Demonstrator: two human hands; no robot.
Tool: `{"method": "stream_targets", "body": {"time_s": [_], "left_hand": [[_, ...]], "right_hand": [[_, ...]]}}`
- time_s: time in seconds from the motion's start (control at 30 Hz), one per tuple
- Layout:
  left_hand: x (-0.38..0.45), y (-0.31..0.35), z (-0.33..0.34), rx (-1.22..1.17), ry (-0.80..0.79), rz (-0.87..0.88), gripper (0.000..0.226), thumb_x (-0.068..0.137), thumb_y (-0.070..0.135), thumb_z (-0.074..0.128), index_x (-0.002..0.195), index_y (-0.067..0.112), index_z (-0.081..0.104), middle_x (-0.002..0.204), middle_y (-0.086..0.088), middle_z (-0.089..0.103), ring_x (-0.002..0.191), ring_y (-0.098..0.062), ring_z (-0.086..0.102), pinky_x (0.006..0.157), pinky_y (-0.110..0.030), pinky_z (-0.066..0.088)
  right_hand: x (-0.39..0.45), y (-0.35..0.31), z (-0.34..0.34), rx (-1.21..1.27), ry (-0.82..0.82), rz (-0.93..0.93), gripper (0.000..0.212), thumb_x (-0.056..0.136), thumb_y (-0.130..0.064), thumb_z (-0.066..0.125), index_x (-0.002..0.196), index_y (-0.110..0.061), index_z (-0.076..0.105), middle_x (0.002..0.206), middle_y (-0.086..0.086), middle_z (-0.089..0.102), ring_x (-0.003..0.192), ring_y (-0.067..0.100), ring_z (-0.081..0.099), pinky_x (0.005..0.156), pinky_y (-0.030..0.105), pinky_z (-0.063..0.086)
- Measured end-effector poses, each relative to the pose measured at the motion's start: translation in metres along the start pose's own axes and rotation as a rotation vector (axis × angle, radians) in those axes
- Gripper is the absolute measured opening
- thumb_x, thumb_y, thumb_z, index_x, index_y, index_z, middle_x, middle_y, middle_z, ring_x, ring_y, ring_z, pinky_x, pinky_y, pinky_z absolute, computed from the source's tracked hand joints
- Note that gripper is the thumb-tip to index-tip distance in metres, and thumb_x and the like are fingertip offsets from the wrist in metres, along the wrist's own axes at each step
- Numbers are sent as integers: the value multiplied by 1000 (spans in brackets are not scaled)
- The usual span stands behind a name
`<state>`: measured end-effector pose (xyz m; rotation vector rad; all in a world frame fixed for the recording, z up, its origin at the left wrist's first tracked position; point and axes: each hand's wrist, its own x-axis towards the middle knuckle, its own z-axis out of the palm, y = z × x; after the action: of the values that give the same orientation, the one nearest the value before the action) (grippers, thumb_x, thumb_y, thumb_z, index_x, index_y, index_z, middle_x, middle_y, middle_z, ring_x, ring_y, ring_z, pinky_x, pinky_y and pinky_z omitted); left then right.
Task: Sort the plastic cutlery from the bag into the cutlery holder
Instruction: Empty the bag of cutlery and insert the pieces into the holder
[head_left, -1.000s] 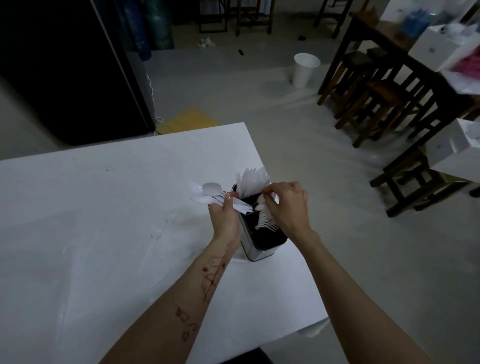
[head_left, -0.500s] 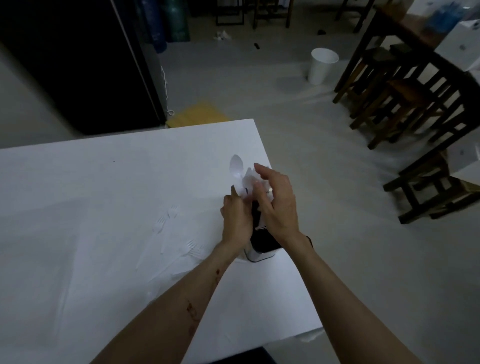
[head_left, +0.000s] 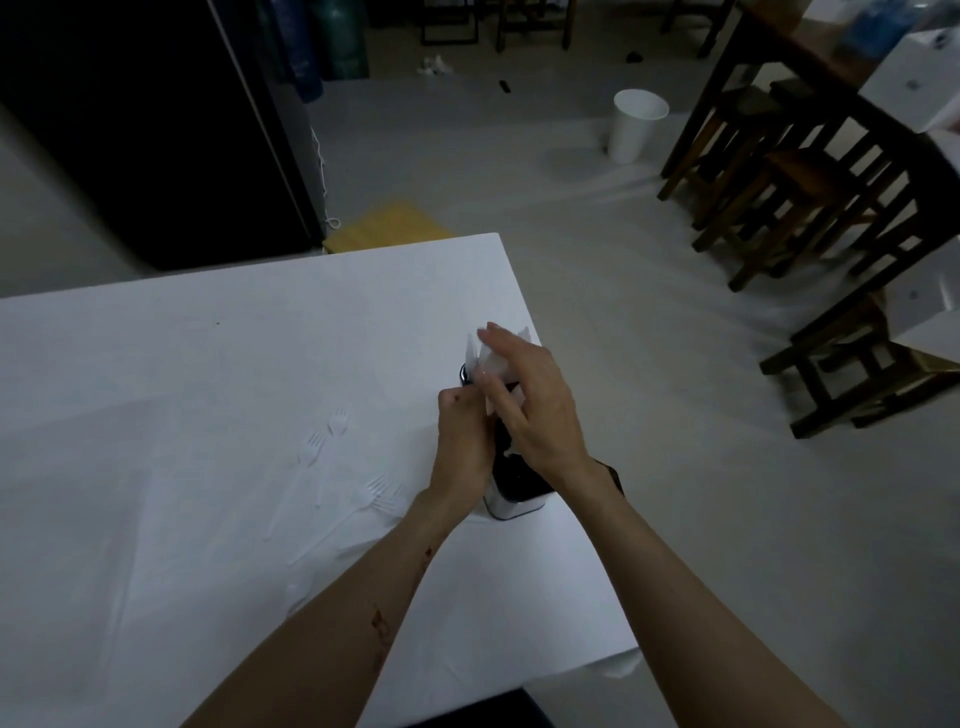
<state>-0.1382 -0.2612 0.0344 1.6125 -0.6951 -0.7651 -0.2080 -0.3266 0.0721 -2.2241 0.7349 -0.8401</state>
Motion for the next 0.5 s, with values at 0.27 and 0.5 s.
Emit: {"method": "stream_targets", "body": {"time_s": [0.27,0.5], "left_hand": [[-7,-18,-13,131,79,65,6,95,32,50,99,28,51,116,-6,46,105,-19,56,81,-24,50],[-21,-40,-43,382,-58,162,47,93,24,59,136,18,42,126,11,35,113,-4,47,96,-7,38]], "right_hand": [[-14,20,14,-325,-55,-132,36,95,-41,55,117,-15,66,141,3,56,136,19,46,115,43,31],[-13,16,26,-384,87,-161,22,95,-12,50,107,-10,68,130,10,63,126,27,54,110,48,37]]}}
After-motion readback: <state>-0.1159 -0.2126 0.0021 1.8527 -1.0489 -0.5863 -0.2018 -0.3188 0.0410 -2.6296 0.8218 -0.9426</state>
